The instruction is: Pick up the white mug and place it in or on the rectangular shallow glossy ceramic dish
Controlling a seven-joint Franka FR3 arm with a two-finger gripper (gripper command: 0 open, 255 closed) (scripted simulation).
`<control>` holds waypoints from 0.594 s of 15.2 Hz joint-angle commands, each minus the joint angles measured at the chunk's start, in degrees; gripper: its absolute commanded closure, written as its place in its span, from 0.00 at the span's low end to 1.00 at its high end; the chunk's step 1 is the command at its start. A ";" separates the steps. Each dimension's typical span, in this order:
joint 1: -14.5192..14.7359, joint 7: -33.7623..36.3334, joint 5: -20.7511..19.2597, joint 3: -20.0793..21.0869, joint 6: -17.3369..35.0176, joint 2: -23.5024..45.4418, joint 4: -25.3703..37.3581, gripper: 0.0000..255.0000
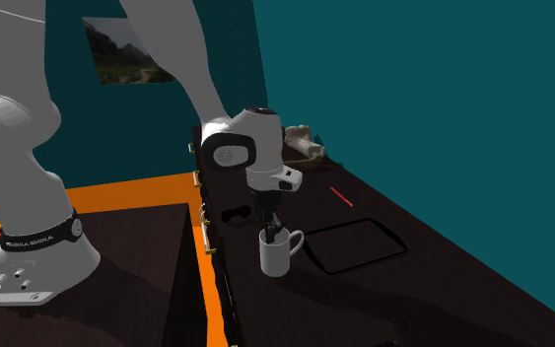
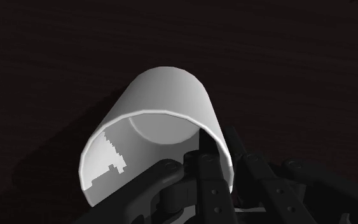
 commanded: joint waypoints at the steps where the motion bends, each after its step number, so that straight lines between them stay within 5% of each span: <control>1: -0.03 -0.01 0.01 0.01 -1.36 -1.75 -0.41 1.00; 9: -0.09 0.00 0.08 0.08 -7.34 -8.54 -1.22 1.00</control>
